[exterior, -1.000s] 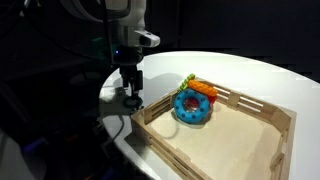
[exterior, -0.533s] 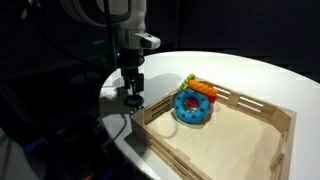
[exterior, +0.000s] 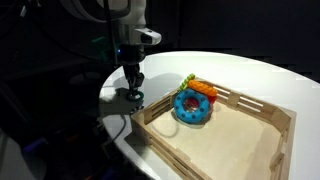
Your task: Pick up the green ring from the table and put it on the tray
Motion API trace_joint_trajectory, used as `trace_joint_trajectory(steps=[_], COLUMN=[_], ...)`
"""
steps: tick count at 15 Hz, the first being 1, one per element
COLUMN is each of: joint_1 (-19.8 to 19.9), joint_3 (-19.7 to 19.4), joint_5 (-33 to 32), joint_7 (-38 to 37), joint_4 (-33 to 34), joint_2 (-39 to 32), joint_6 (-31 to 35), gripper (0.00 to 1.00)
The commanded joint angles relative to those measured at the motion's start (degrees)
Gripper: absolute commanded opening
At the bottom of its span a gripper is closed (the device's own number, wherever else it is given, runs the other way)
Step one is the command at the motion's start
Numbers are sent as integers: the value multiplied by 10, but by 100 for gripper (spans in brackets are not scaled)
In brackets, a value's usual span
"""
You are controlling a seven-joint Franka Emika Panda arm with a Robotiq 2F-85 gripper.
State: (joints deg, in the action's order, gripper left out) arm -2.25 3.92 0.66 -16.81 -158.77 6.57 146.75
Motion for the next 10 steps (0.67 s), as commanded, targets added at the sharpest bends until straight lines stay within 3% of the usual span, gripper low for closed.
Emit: trace_joint_trajectory(steps=[1,3,10], joint_1=[3,5,35], joint_3=[-3,-4,-8], joint_5=[7,2,-23], joint_7=[7,4,-10], joint_4=[-5,-5,1], joint_2=[20,31,115], joint_6=[-5,-13,-75], gripper=[1,6,6])
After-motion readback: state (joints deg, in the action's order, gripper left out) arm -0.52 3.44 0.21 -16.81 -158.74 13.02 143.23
